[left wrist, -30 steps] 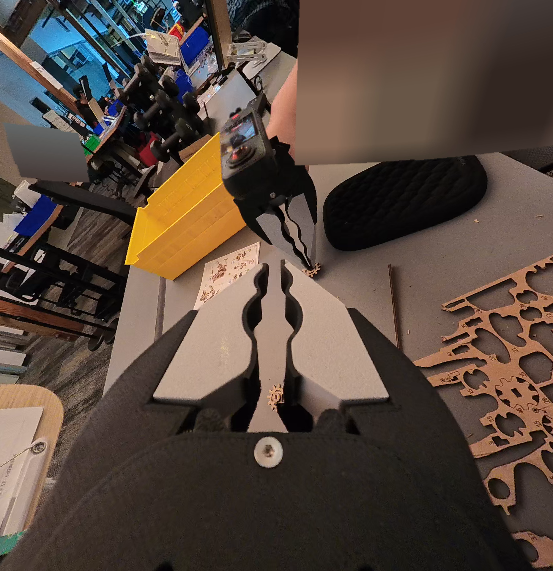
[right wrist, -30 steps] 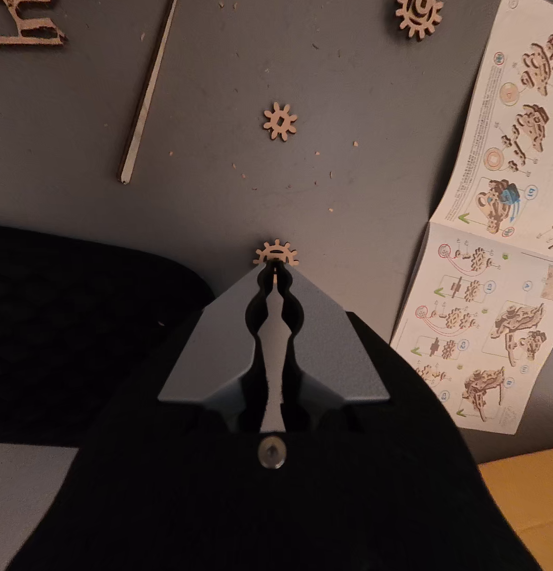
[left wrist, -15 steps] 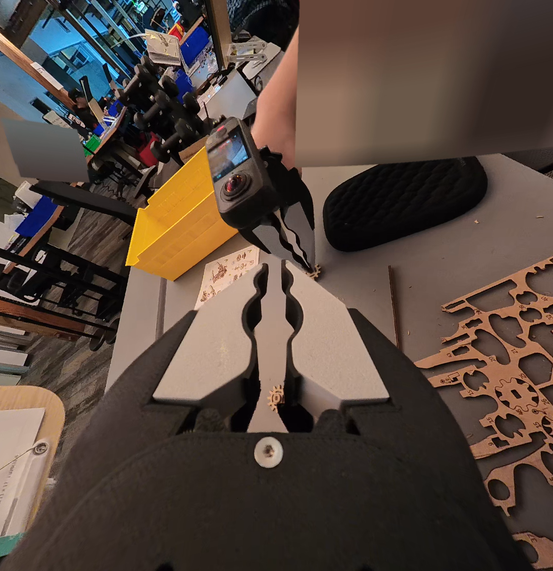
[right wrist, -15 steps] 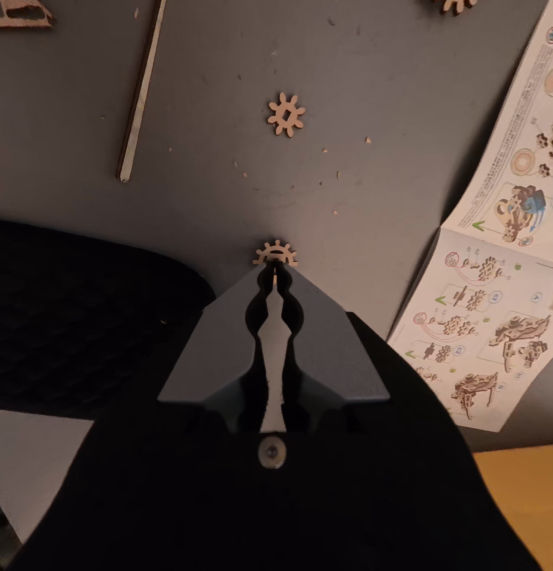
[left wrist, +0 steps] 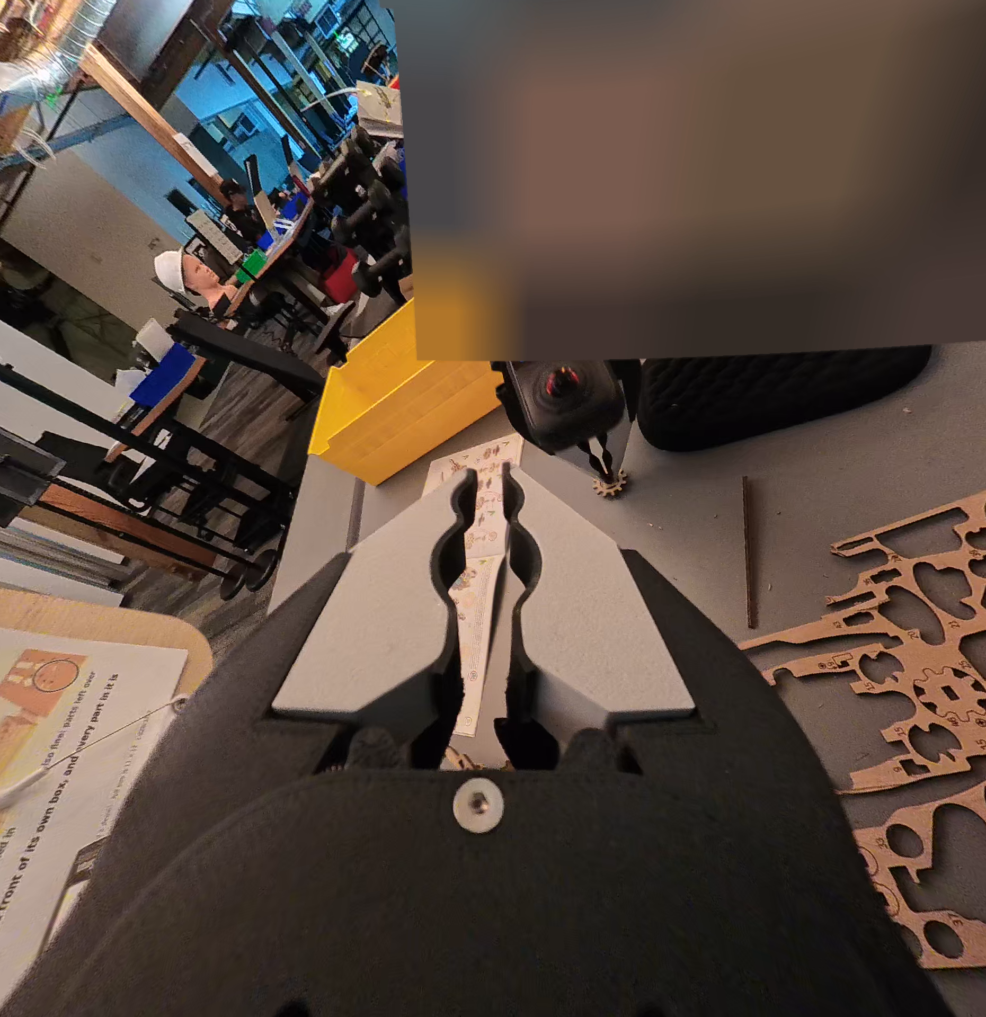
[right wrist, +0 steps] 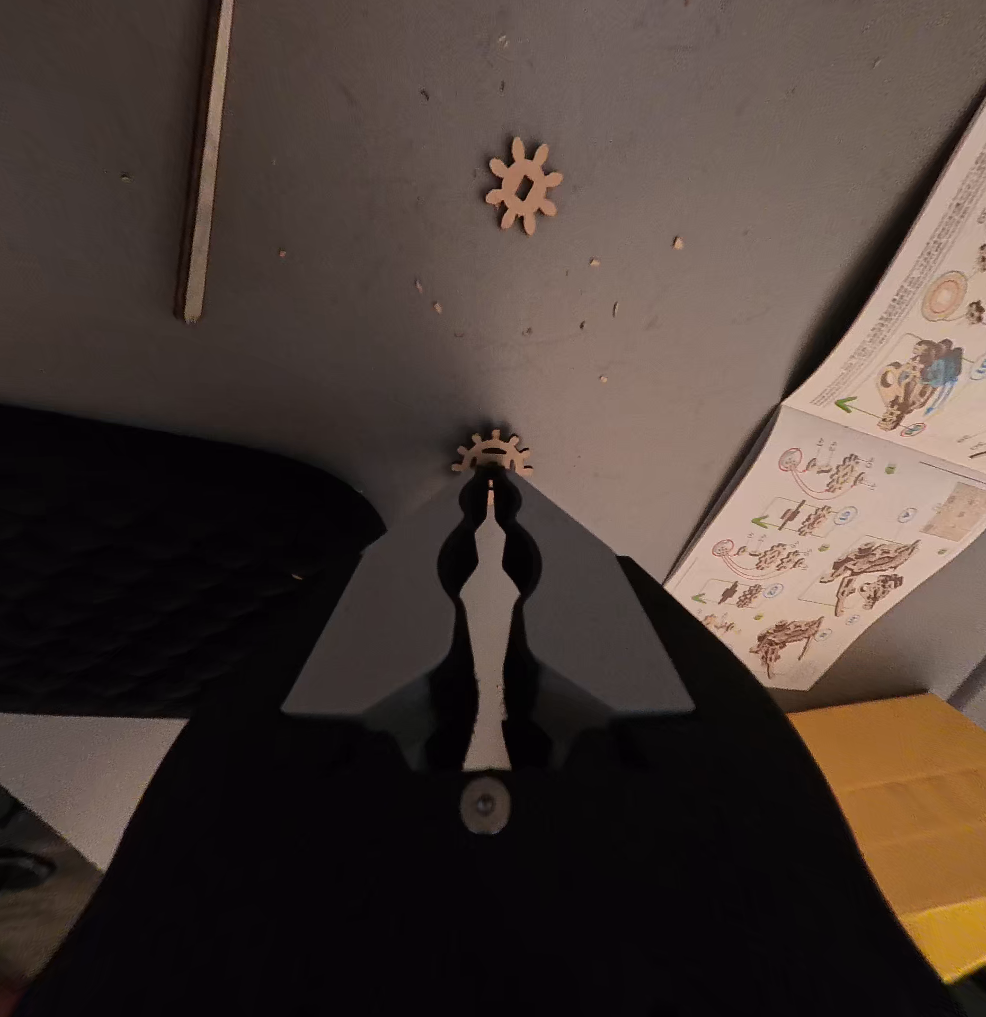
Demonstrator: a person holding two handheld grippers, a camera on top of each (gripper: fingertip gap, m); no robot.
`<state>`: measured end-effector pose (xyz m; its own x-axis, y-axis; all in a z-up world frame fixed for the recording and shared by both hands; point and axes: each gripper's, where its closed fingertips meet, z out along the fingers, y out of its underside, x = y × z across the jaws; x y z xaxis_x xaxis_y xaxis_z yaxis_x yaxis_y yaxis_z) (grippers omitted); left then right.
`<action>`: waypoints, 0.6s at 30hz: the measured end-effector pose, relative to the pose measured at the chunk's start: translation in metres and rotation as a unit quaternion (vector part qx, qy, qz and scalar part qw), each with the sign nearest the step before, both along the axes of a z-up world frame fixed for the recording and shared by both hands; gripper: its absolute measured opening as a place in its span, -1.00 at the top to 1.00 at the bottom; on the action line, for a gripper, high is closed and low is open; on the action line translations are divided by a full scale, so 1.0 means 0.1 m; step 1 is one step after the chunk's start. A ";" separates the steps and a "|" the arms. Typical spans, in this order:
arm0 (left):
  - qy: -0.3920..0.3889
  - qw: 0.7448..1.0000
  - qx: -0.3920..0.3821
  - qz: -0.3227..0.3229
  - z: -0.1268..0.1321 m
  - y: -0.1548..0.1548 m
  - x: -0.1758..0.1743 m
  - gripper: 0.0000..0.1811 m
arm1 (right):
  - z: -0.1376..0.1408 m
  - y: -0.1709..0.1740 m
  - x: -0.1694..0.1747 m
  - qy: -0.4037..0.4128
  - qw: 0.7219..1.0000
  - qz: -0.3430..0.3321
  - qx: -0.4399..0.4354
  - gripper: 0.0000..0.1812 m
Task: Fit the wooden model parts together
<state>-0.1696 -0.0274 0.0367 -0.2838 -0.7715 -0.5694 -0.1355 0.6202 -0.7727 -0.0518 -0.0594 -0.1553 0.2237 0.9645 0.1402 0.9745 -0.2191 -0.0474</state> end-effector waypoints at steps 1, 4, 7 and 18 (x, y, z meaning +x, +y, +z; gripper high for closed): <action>-0.002 1.000 -0.001 0.001 0.02 0.01 -0.01 0.93 | 0.00 0.00 0.00 -0.018 1.000 0.002 -0.006 1.00; -0.002 1.000 0.001 0.010 0.03 0.04 -0.04 0.92 | -0.01 0.00 0.00 -0.068 0.997 0.006 -0.030 1.00; -0.006 1.000 0.002 0.013 0.05 0.06 -0.06 0.92 | -0.01 0.00 0.00 -0.053 0.996 -0.023 -0.066 0.99; -0.017 1.000 -0.003 0.019 0.11 0.12 -0.09 0.92 | 0.00 0.02 0.00 -0.014 0.998 -0.056 0.011 1.00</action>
